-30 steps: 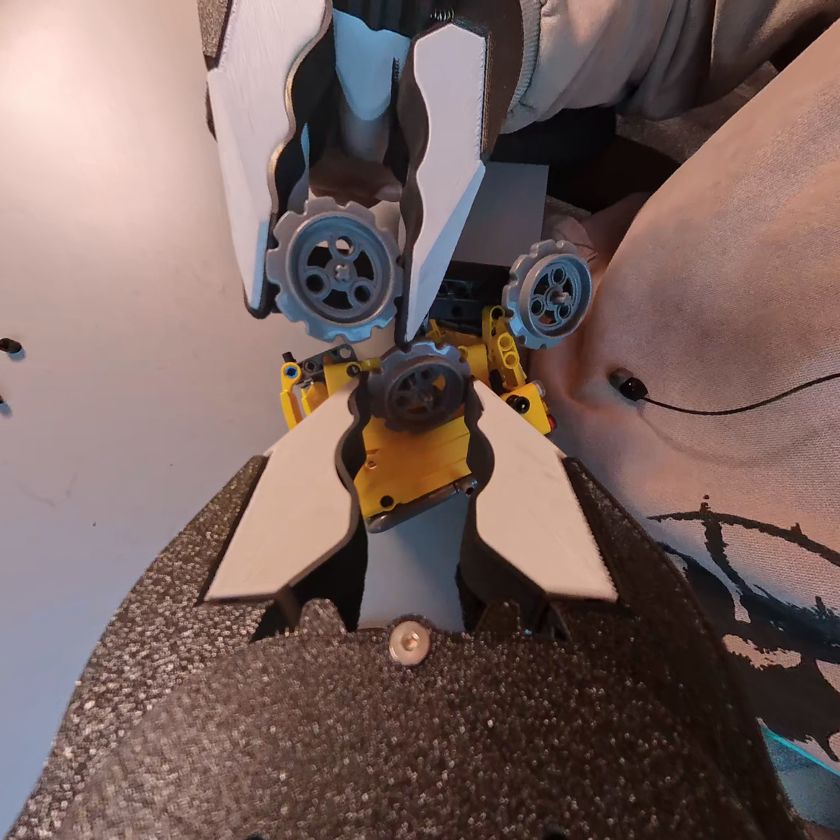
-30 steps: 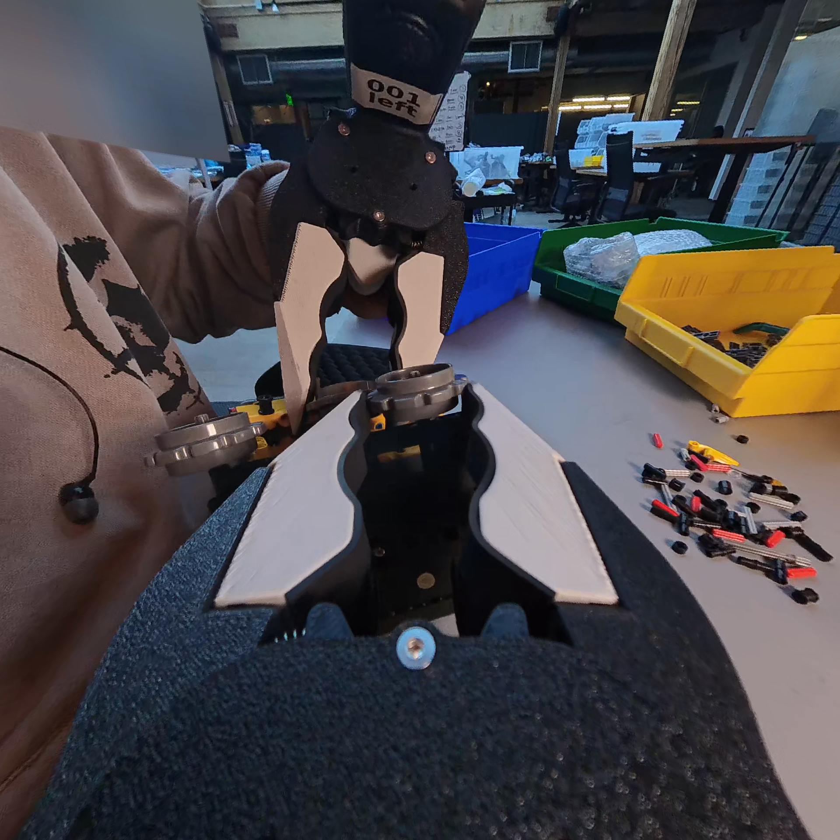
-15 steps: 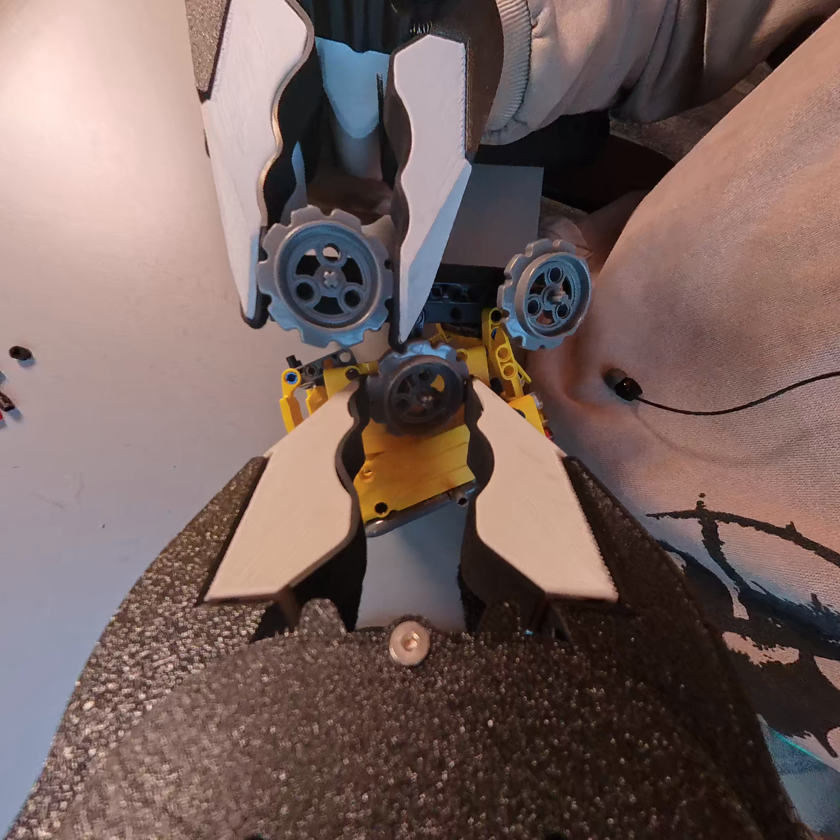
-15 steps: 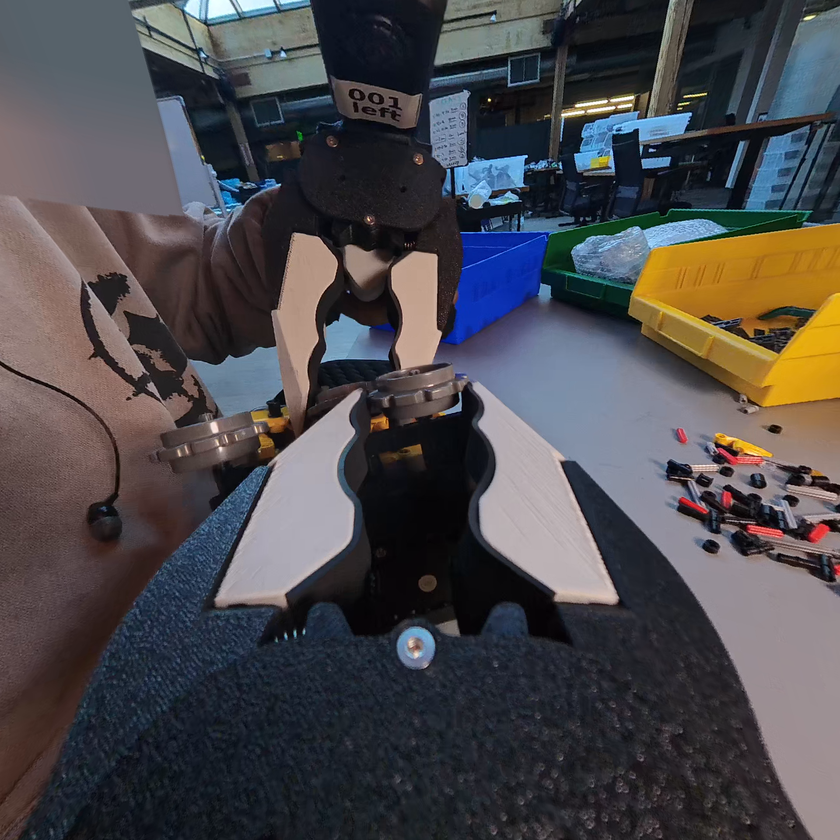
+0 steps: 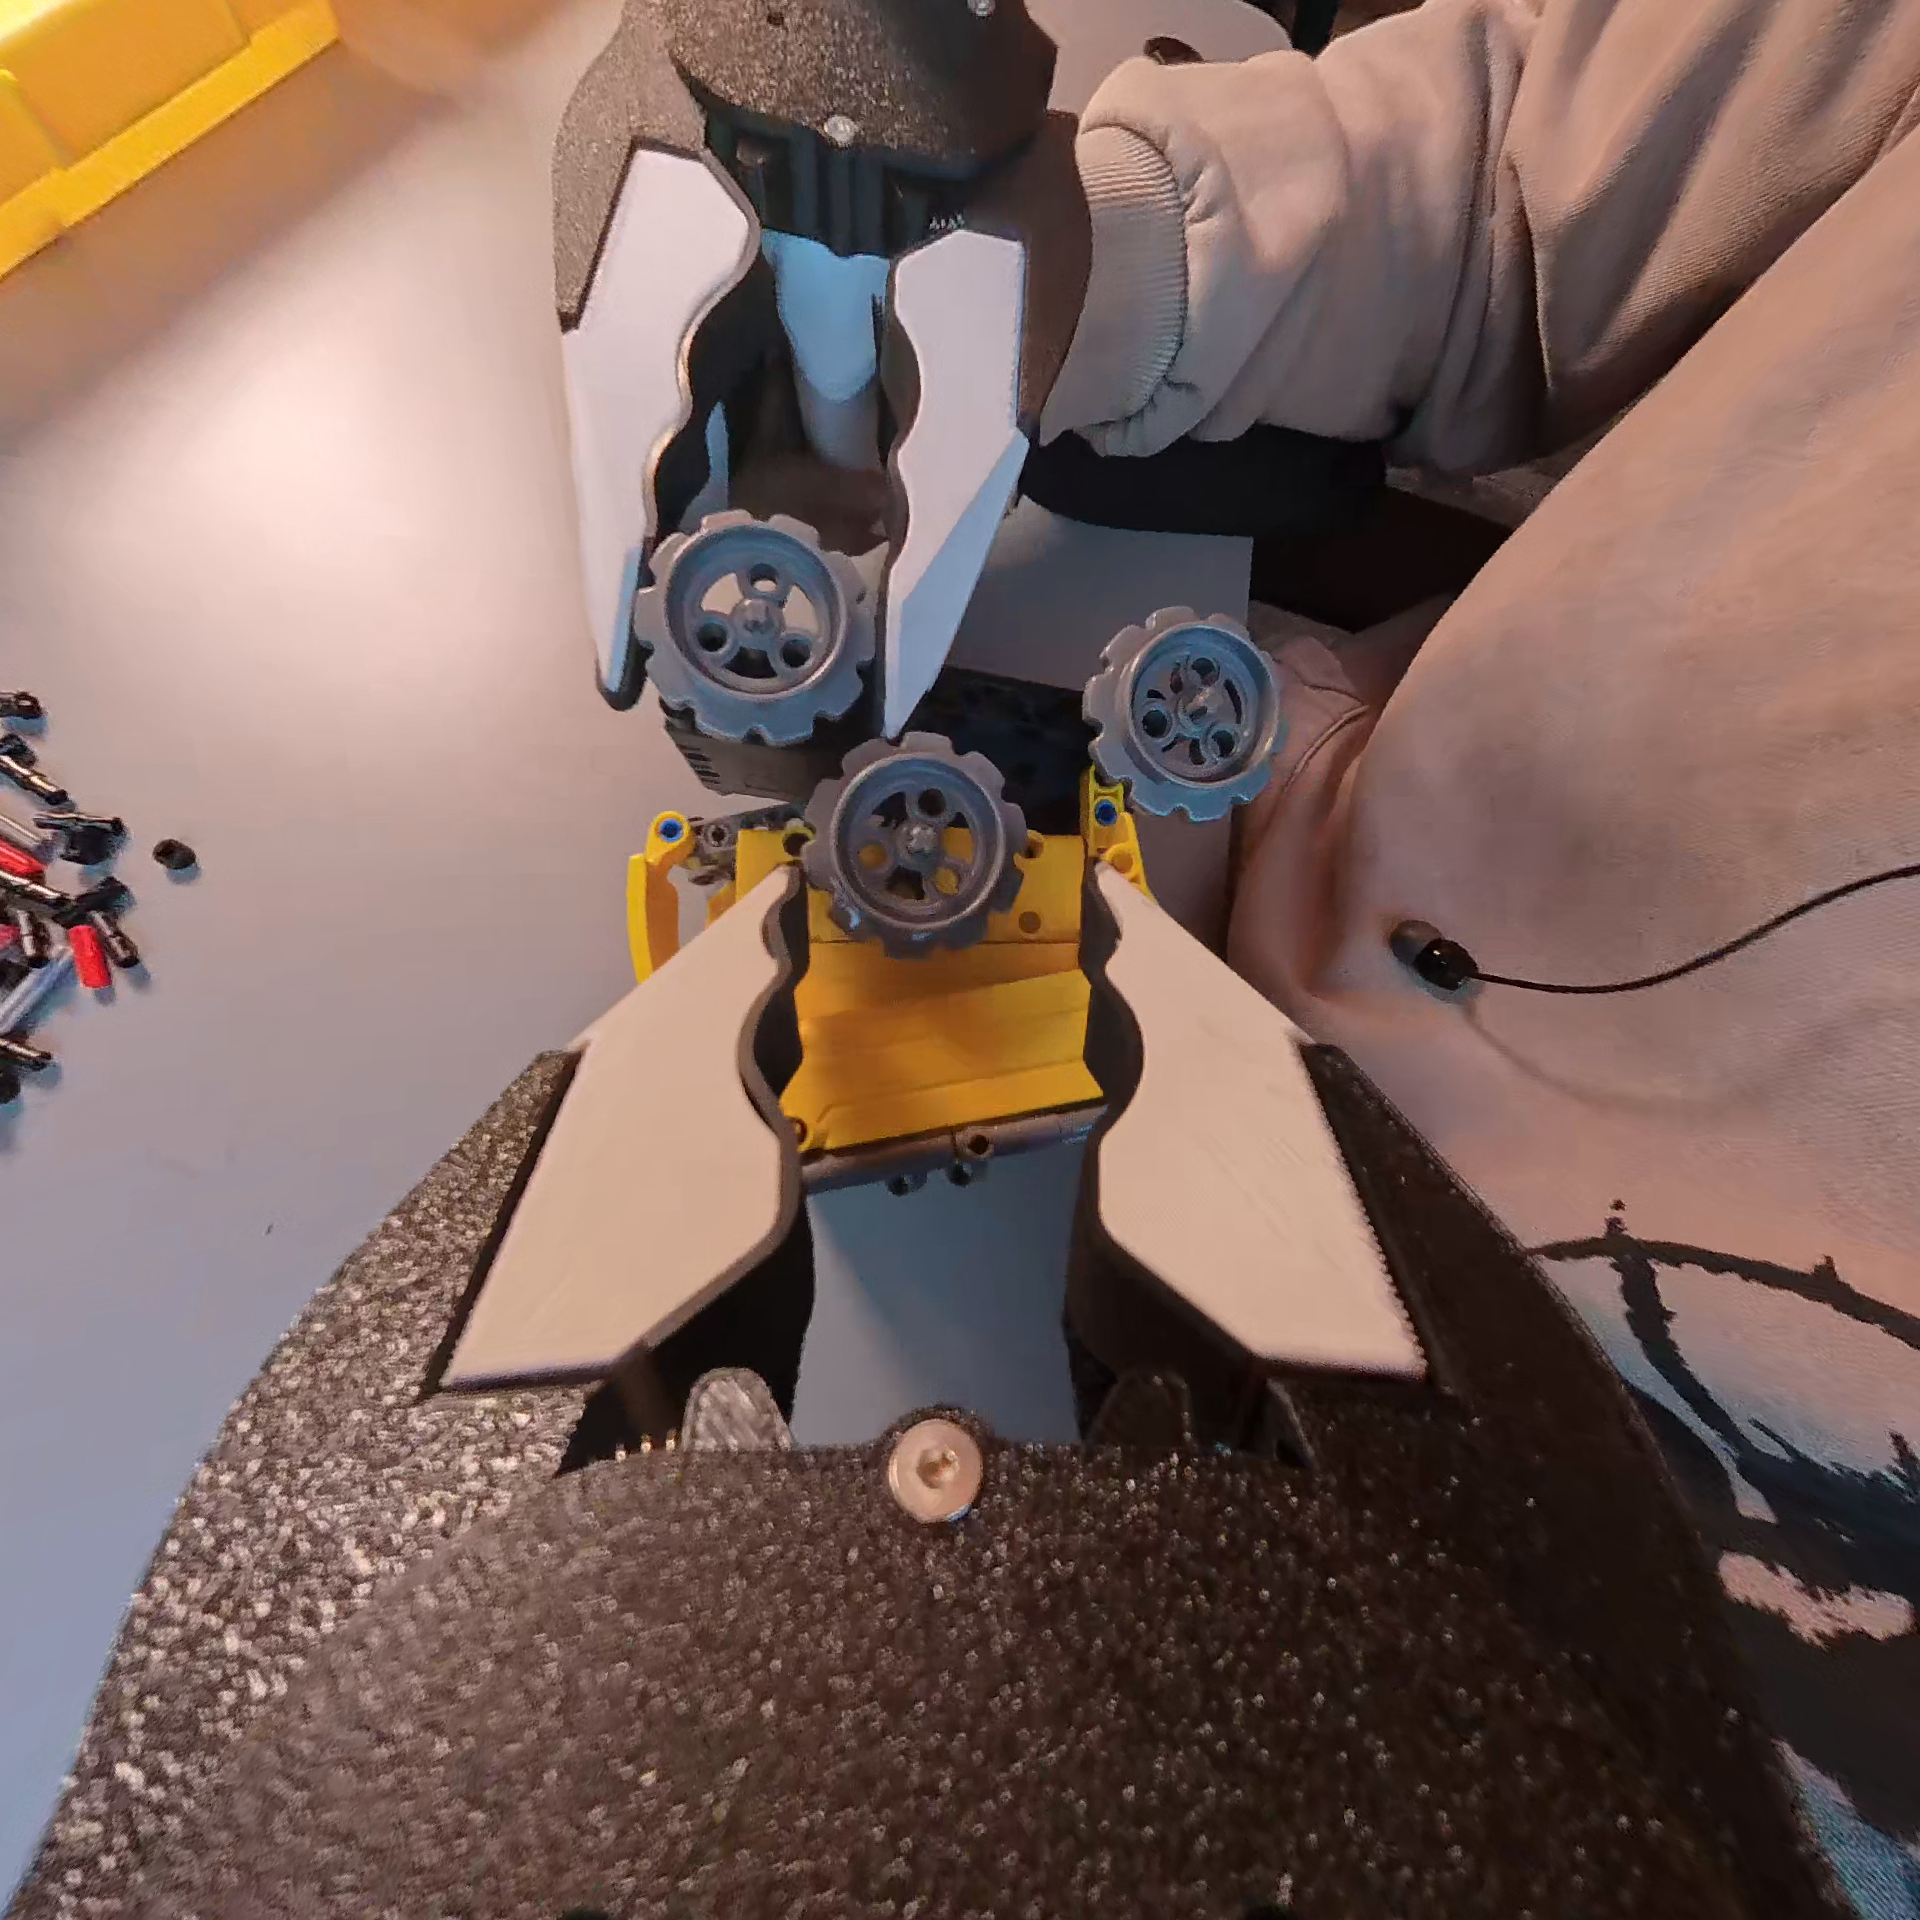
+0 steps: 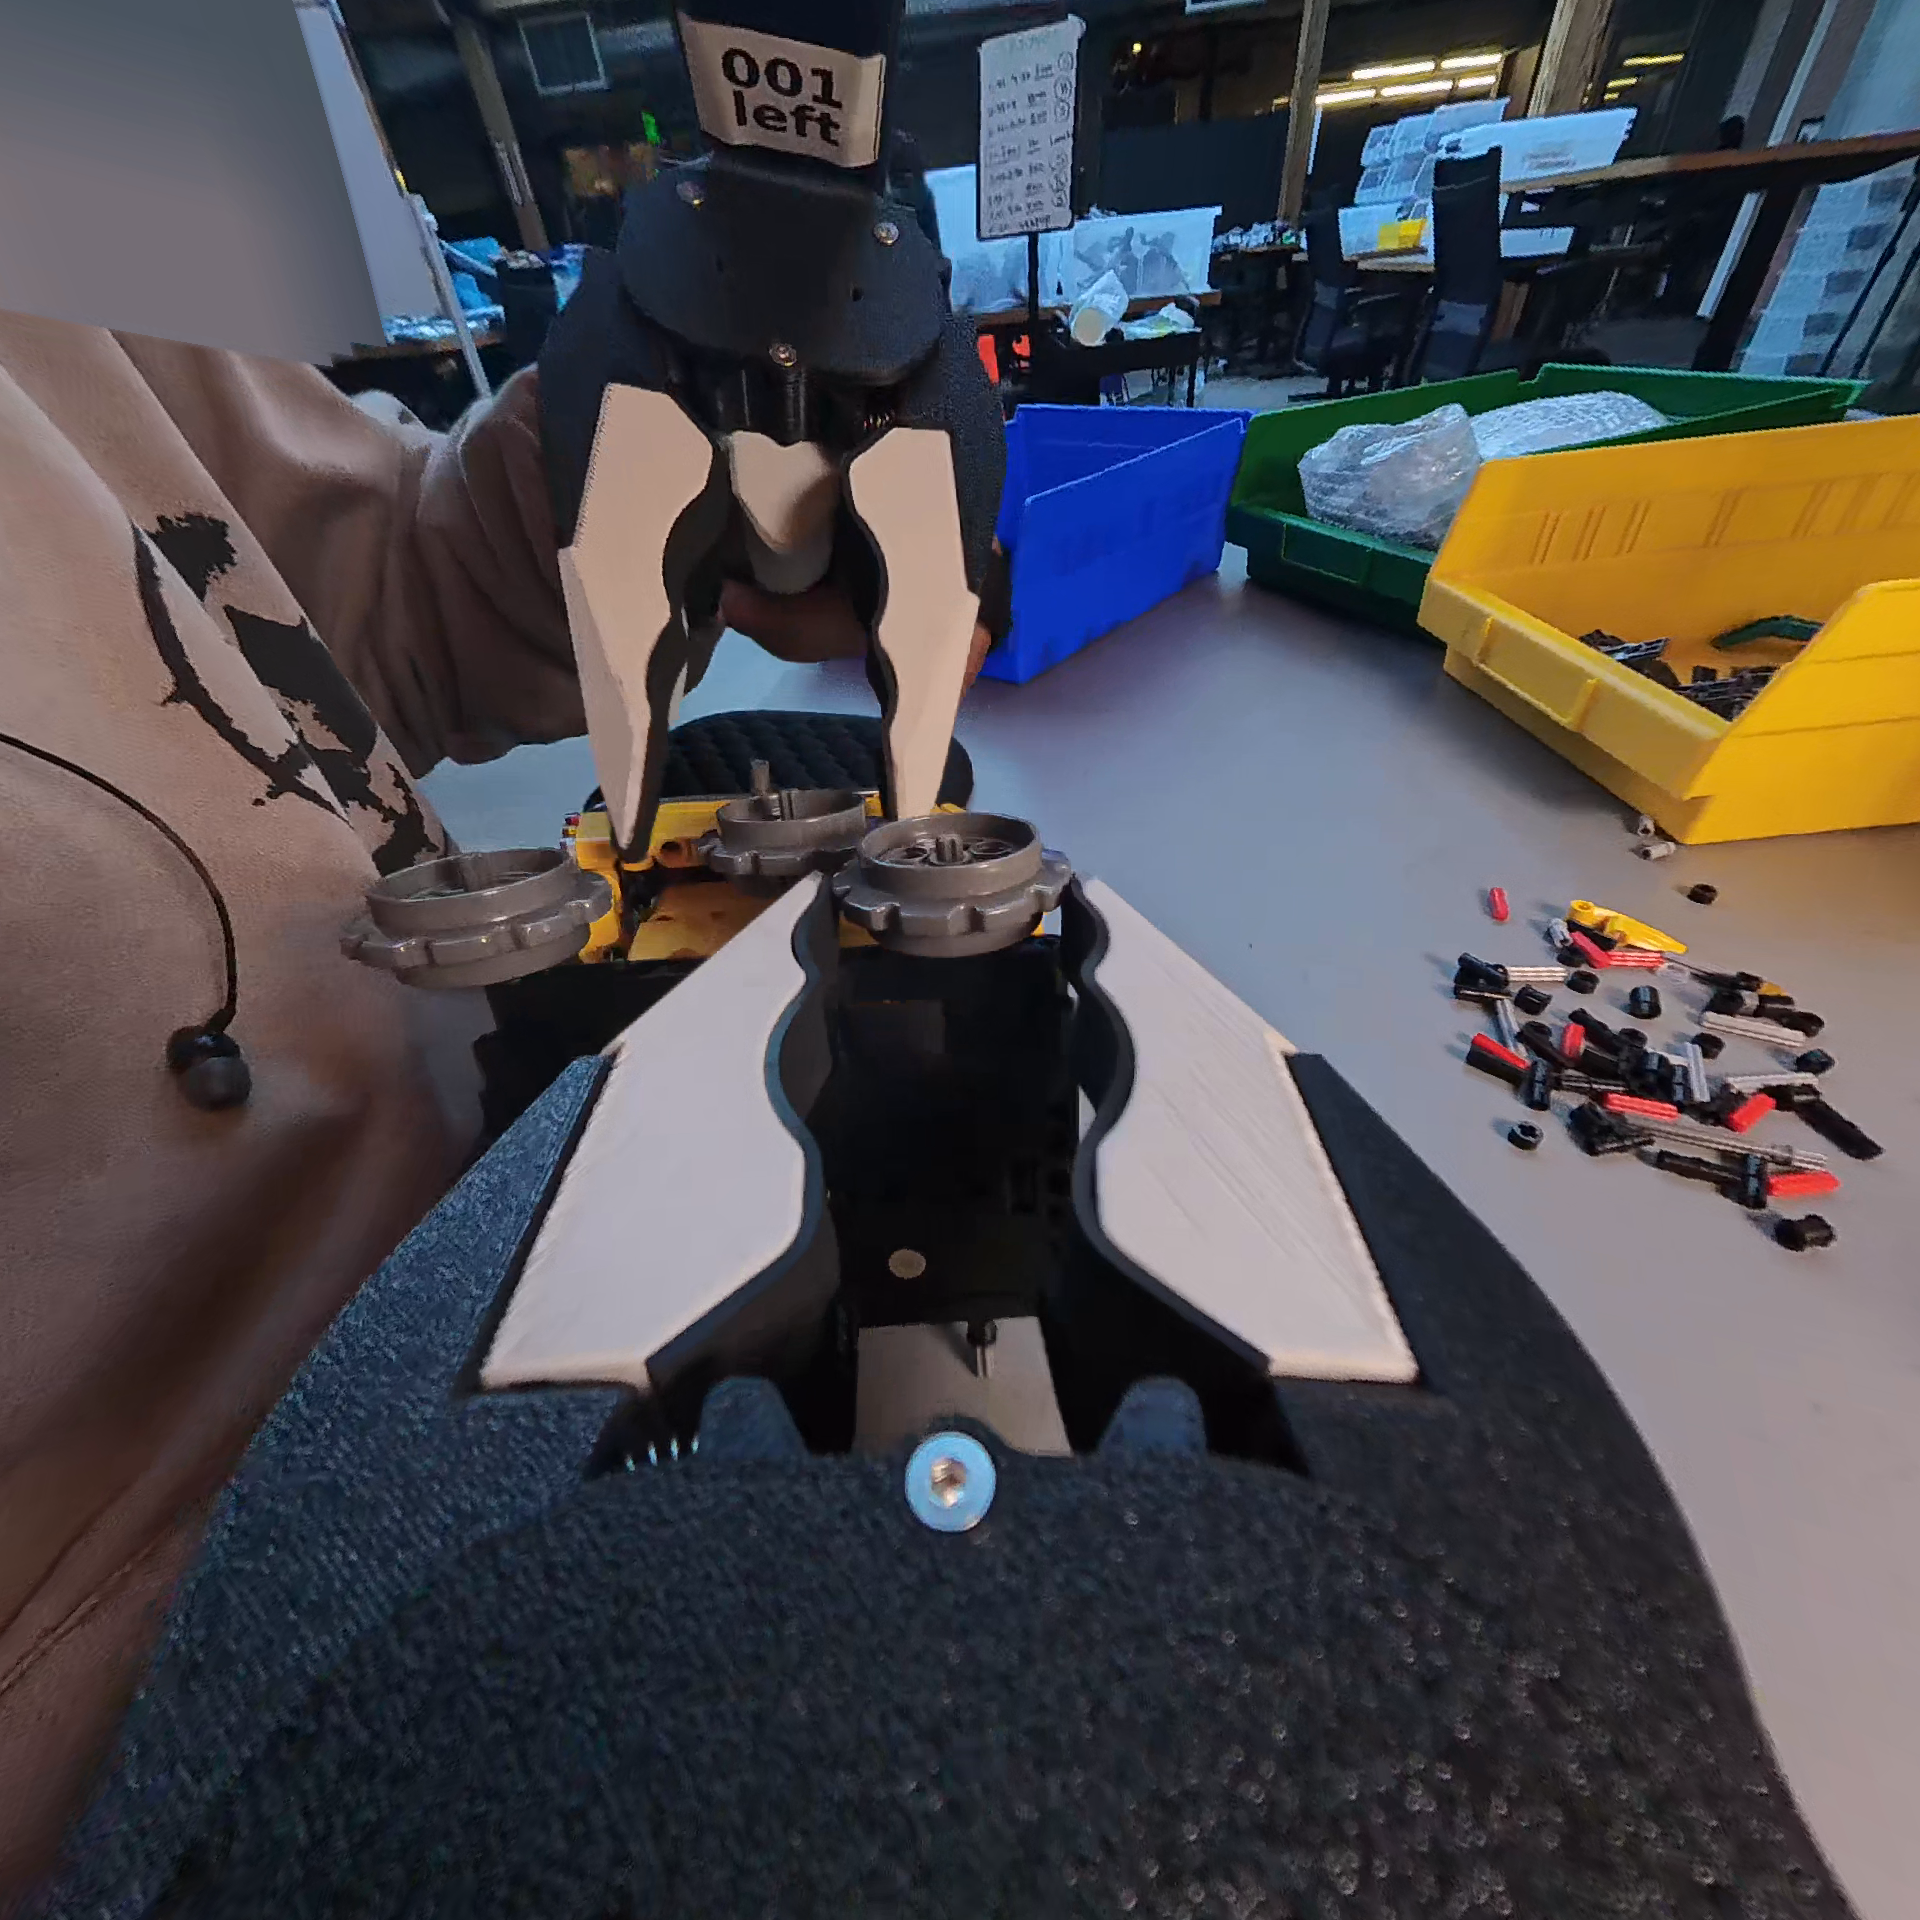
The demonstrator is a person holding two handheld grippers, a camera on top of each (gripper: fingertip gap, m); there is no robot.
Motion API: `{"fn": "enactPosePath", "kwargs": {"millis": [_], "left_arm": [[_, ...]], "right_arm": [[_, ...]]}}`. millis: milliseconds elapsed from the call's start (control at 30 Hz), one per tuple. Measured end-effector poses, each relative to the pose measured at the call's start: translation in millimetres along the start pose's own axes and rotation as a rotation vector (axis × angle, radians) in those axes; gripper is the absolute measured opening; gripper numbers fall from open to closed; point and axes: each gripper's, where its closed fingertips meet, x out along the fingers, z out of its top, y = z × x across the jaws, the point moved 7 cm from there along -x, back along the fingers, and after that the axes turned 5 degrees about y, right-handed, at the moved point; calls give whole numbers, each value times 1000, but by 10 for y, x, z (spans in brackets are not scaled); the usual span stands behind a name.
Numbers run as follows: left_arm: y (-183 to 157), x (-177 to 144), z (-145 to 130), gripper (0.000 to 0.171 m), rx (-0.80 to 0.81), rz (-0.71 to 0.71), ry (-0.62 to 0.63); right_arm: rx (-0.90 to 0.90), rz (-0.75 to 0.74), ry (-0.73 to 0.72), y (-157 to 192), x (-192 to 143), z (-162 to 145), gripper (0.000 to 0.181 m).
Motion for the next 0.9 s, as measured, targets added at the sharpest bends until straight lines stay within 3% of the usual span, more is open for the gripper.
{"fn": "enactPosePath", "kwargs": {"millis": [100, 300, 433, 733, 900], "left_arm": [[32, 44, 19, 42, 19, 29, -14], [42, 19, 39, 41, 84, 53, -35], [34, 8, 44, 41, 90, 26, -91], [63, -65, 50, 41, 38, -14, -195], [106, -114, 50, 40, 29, 2, -226]], "right_arm": [[-31, -28, 32, -2, -49, 31, 43], [-38, -66, 7, 56, -340, 293, 48], [-52, -31, 96, 285, -191, 312, 37], [-101, -109, 263, 352, -28, 375, 37], [-39, -85, 168, 354, -134, 503, 38]]}}
